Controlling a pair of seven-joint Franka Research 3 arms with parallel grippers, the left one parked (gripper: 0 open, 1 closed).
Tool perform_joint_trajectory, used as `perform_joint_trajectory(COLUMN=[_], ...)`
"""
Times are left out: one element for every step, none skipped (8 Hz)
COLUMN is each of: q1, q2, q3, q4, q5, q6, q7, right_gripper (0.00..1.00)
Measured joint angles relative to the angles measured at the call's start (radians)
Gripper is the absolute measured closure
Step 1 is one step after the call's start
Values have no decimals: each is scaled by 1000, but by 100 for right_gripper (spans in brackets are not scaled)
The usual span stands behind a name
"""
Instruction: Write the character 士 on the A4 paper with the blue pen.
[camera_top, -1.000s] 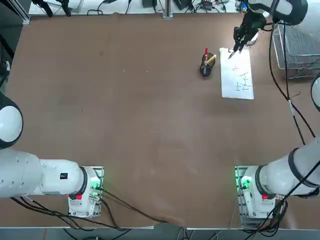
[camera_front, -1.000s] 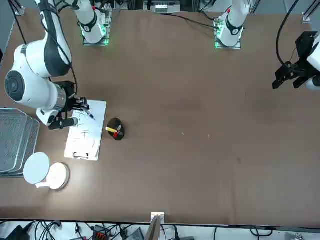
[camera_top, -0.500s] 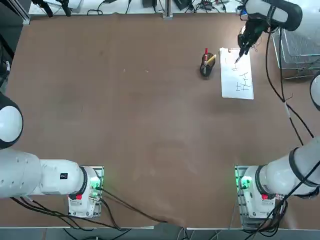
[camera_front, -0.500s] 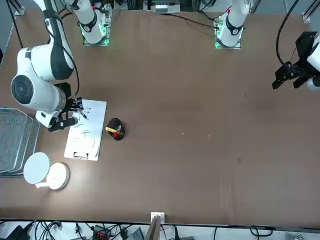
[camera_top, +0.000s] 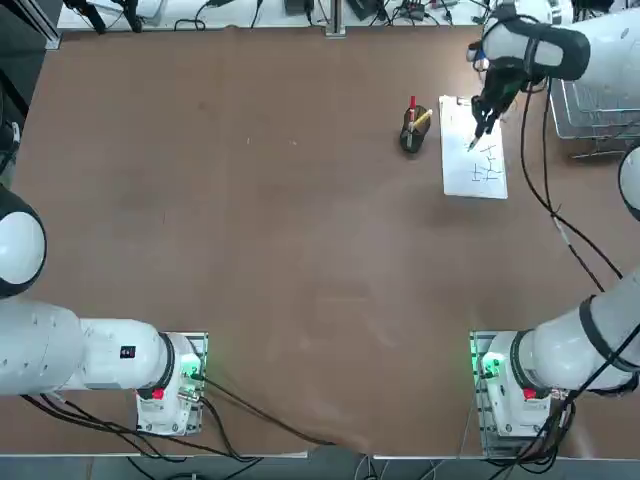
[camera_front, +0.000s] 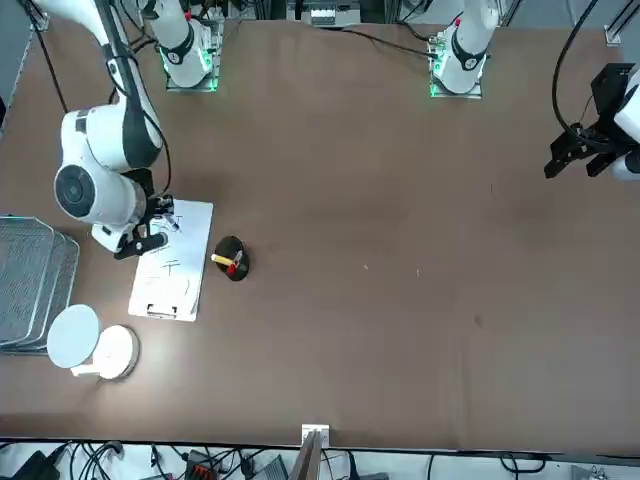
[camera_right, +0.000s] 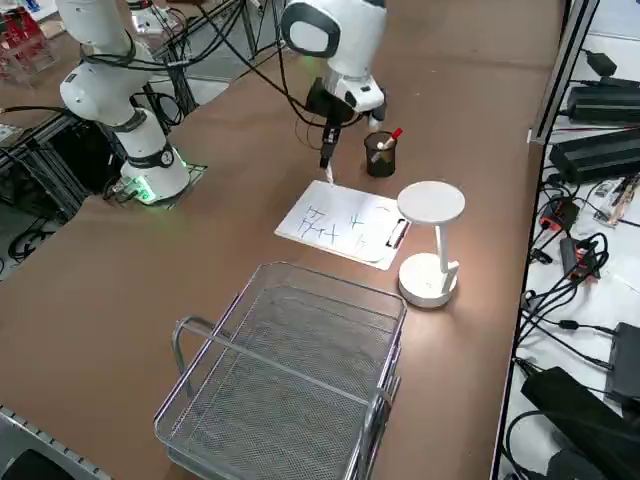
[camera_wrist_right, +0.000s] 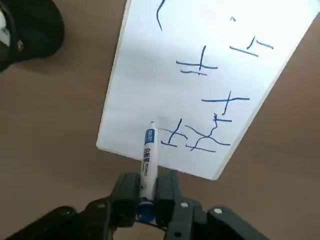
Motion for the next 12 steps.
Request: perform_joint_trajectory(q1=[-1,-1,-1,-1,-1,-1,-1,-1,-3,-9,-16,-21], q2=[-12,-30,-45,-55,-58,-58,-58,-58,-57,-57,-57,-57], q3=[5,17,31,50,74,95,107,109,109,108,107,103], q4=[-25,-44,-55,-61,-64,-66,-69,-72,-72,-72,-72,-71], q5=[-6,-20,-46,-84,-119,-138,-145,-146,-146,-142,-122,-82], q6=[6,7,7,7,7,7,7,7,7,7,10,16], q7=[3,3,2,-5,-14,-30,-49,-56,-47,-9,51,88], right_gripper=[79,79,79,79,79,79,79,79,79,79,79,79])
